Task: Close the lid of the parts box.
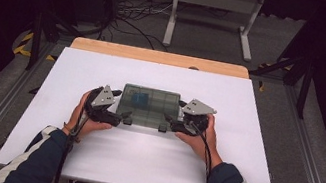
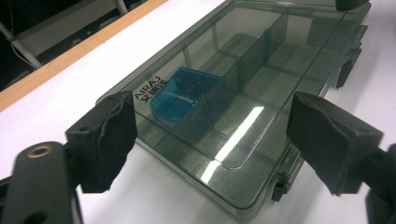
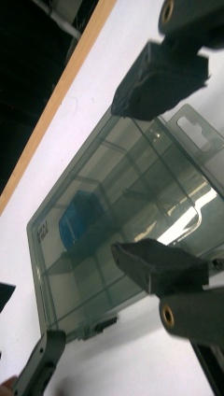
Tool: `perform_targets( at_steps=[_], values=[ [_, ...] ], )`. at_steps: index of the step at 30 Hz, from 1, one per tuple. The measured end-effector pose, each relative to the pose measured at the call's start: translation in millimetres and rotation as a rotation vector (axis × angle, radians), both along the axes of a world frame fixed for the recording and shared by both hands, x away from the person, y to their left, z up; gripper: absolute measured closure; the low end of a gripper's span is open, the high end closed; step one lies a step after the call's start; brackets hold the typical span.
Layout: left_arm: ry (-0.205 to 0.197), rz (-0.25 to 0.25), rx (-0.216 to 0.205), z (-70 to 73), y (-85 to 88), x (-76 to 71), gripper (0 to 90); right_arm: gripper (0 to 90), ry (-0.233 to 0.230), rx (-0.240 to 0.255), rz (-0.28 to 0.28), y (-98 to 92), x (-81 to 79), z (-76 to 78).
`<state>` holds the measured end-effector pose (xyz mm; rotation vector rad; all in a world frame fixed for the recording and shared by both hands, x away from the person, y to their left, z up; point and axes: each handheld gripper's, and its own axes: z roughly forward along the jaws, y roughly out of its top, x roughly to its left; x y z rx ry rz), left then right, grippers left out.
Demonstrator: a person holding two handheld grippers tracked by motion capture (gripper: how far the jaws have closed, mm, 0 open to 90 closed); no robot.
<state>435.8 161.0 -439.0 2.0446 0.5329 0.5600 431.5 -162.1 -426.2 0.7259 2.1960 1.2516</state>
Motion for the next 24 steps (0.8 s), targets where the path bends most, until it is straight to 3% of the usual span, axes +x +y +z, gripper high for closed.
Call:
perform_targets(
  at_steps=[8,24],
  values=[
    [-0.009,-0.006,0.003,0.1,-0.7,-0.3,4.5,8.8,0.009,0.017,-0.033,0.0,2.8,-1.4],
    [0.006,-0.027,0.016,-2.2,-3.5,-1.0,3.1,6.9,0.024,-0.022,-0.019,5.5,3.1,-5.1]
  ],
)
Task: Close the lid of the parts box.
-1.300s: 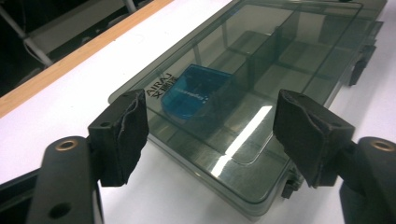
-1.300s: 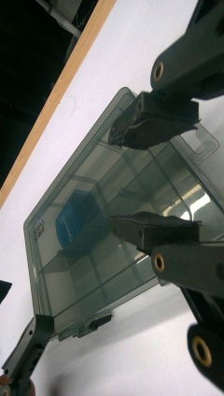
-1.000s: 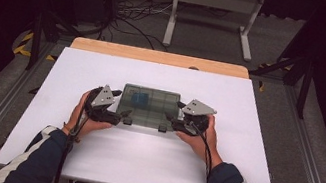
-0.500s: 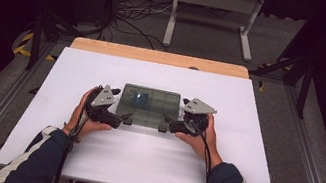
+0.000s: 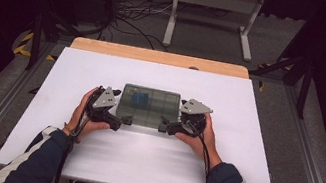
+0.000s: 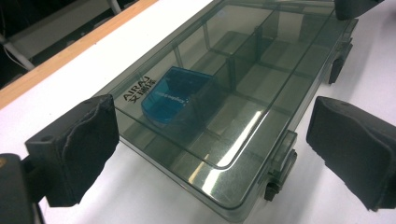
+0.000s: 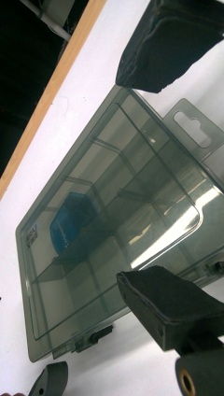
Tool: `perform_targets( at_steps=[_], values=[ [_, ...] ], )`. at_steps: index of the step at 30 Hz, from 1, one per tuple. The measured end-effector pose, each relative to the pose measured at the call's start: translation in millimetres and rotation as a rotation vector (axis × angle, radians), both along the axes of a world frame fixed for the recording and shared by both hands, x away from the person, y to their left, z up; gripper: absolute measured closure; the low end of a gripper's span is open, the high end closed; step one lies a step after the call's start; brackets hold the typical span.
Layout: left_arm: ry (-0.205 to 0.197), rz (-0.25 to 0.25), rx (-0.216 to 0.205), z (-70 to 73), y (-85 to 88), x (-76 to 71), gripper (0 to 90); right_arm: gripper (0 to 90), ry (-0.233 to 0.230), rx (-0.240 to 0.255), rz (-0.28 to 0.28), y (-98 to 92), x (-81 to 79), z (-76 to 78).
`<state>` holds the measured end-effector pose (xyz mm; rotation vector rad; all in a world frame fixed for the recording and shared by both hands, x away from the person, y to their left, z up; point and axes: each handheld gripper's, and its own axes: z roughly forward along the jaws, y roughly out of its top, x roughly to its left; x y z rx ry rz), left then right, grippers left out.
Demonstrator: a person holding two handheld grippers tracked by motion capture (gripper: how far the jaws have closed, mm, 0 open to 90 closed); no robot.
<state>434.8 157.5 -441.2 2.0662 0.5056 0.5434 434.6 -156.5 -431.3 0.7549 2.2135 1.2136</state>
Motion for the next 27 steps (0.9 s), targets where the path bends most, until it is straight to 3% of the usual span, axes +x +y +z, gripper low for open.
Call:
perform_targets(
  at_steps=[9,27],
  values=[
    [-0.008,0.002,-0.015,1.3,1.5,-0.4,3.3,7.6,0.001,-0.010,0.003,0.7,0.0,-0.5],
    [-0.066,-0.013,-0.005,14.6,3.9,-13.2,3.6,9.4,-0.065,-0.023,0.004,3.2,-12.0,11.2]
  ],
)
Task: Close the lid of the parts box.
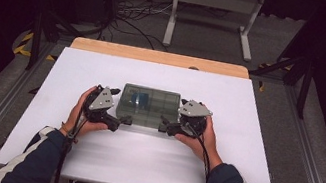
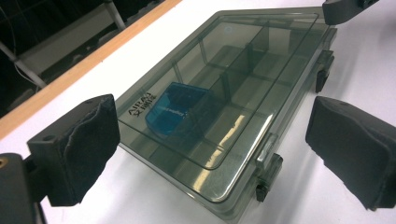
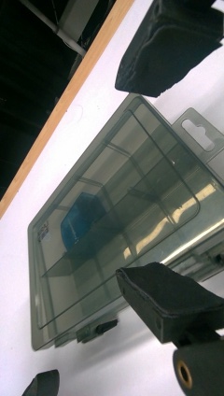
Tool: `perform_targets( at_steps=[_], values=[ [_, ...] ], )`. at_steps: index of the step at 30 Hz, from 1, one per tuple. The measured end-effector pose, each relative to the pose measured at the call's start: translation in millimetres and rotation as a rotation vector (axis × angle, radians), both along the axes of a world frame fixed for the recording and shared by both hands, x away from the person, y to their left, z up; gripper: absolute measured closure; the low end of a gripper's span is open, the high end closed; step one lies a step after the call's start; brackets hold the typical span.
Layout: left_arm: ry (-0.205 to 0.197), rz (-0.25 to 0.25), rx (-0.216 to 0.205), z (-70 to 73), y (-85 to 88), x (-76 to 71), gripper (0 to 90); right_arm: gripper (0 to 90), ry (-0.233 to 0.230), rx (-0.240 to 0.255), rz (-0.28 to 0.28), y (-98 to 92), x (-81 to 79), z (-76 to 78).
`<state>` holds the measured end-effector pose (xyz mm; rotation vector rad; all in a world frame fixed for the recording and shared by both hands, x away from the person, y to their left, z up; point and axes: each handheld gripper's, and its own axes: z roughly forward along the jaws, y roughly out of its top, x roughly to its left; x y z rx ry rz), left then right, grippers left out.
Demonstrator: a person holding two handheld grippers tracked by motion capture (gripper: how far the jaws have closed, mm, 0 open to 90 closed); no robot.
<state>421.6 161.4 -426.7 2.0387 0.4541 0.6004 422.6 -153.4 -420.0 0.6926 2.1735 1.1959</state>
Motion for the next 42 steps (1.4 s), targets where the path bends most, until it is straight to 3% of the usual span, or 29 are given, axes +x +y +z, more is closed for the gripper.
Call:
perform_targets(
  at_steps=[8,14,24,28,42],
  values=[
    [-0.031,-0.004,-0.014,9.0,5.3,-8.9,3.6,9.3,-0.017,0.004,-0.006,-1.7,-8.0,6.4],
    [-0.054,-0.016,0.003,12.6,7.6,-18.8,3.4,9.3,-0.035,0.002,-0.012,-4.7,-14.5,10.2],
    [-0.064,-0.025,0.006,13.6,11.6,-31.7,3.3,9.6,-0.069,-0.038,-0.023,-16.7,-28.1,13.1],
    [-0.067,-0.025,0.002,14.1,12.5,-36.0,3.3,9.9,-0.074,-0.024,-0.027,-24.2,-34.0,15.1],
    [-0.080,-0.016,0.004,13.0,22.4,-50.2,3.3,9.9,-0.090,-0.047,-0.022,-37.8,-51.7,12.6]
  ],
)
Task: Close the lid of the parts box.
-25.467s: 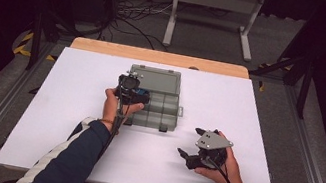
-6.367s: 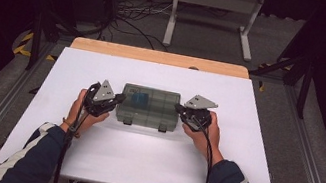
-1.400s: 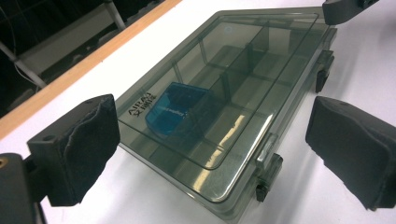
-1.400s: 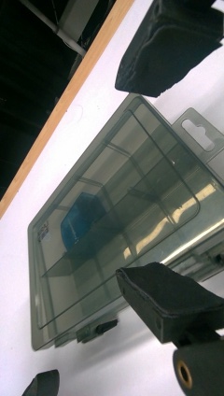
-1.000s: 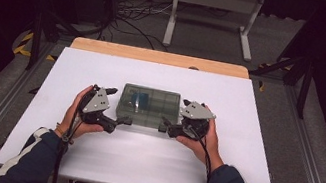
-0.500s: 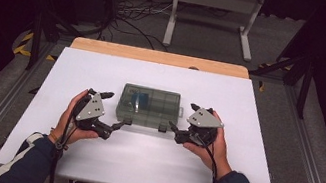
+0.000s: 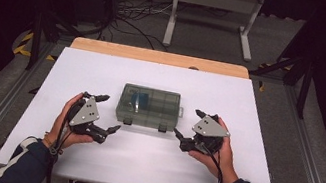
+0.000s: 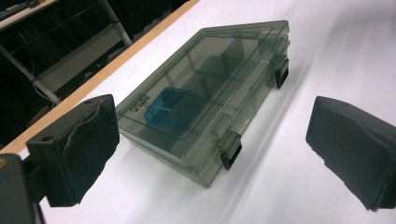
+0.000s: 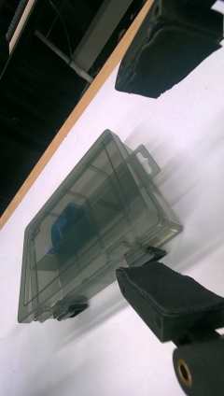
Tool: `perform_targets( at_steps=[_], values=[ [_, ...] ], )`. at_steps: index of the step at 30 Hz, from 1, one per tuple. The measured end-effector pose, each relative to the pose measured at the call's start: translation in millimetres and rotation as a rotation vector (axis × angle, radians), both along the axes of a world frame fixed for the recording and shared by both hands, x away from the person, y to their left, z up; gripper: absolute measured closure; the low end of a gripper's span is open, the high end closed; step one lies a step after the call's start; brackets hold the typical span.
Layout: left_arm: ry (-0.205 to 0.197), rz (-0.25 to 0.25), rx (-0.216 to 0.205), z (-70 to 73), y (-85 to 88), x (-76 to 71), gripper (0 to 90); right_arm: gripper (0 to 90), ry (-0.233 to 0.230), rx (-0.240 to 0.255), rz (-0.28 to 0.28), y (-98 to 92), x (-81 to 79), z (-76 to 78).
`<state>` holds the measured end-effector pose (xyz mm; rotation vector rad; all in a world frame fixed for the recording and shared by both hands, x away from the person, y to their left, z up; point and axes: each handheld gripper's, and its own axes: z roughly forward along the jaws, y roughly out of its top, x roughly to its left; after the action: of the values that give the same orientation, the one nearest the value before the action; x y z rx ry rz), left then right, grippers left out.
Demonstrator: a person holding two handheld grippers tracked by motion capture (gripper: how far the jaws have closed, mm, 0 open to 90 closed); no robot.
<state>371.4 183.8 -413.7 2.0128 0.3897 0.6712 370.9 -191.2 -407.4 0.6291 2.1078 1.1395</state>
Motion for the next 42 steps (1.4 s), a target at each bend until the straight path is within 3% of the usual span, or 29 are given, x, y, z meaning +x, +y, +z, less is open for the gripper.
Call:
perform_targets(
  at_steps=[11,18,22,30,33,34,39,42],
  values=[
    [-0.009,0.007,-0.013,-5.0,7.0,-11.0,4.1,8.9,-0.002,0.015,-0.049,-16.4,-12.2,-4.8],
    [-0.018,-0.001,-0.018,-8.8,12.0,-21.3,4.7,7.7,-0.022,-0.003,-0.046,-23.9,-25.5,-7.3],
    [-0.026,0.010,-0.013,-12.9,14.4,-26.4,4.7,6.0,-0.012,0.015,-0.050,-27.9,-30.9,-8.1],
    [0.002,0.011,-0.010,-21.5,20.5,-31.1,4.3,6.2,-0.009,0.006,-0.062,-35.9,-40.6,-11.2],
    [0.022,0.021,-0.030,-24.1,24.3,-32.7,4.4,6.2,-0.008,0.002,-0.066,-39.1,-44.5,-14.0],
    [0.046,0.027,-0.053,-26.5,25.6,-33.9,4.4,6.3,-0.003,0.004,-0.068,-40.4,-45.3,-15.1],
    [0.061,0.047,-0.046,-34.0,33.4,-39.7,4.7,6.3,0.020,0.009,-0.069,-46.2,-49.1,-21.6],
    [0.093,0.052,-0.059,-39.4,38.2,-42.8,4.7,6.4,0.025,0.010,-0.070,-49.7,-50.3,-24.0]
  ],
)
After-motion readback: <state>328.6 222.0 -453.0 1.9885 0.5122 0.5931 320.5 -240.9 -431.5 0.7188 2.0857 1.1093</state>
